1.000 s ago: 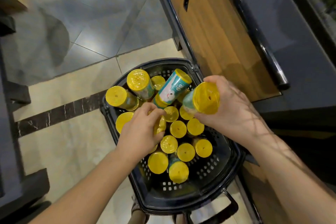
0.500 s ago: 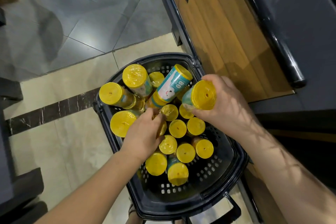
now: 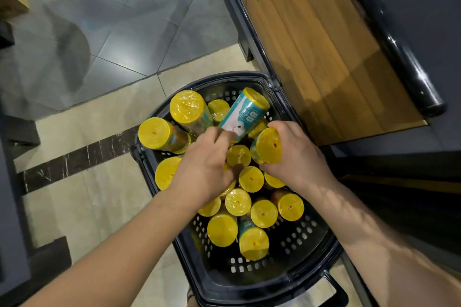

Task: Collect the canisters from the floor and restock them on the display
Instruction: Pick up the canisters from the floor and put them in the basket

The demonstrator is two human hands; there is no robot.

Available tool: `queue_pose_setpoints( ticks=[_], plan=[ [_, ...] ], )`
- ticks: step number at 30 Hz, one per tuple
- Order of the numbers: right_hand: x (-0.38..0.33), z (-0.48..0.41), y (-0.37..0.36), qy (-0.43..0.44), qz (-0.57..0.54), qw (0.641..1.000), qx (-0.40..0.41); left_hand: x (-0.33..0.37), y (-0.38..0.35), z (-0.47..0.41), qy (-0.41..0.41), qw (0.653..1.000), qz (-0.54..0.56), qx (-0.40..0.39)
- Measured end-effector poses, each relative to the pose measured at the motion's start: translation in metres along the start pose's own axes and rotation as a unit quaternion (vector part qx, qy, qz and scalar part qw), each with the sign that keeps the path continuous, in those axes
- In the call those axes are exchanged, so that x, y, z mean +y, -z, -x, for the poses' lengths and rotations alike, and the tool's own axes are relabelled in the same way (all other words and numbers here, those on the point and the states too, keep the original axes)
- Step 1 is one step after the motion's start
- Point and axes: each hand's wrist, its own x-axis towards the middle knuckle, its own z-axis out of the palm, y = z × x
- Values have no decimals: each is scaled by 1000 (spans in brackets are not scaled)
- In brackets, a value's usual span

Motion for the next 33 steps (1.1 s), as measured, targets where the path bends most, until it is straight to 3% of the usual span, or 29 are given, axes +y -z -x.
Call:
queue_pose_setpoints(
  ticks=[6, 14, 21, 33],
  plan=[
    [10, 1, -19, 19, -52, 998, 10, 11, 8, -58, -25, 996, 37, 77],
    [13, 7, -23, 48, 3, 998, 50, 32, -11, -139, 79, 996, -20, -41],
    [16, 4, -25, 54, 17, 998, 26, 30, -14, -151, 142, 986, -40, -74],
    [9, 5, -11, 24, -9, 1000, -10, 2, 18, -79, 33, 958, -259, -117]
  ],
)
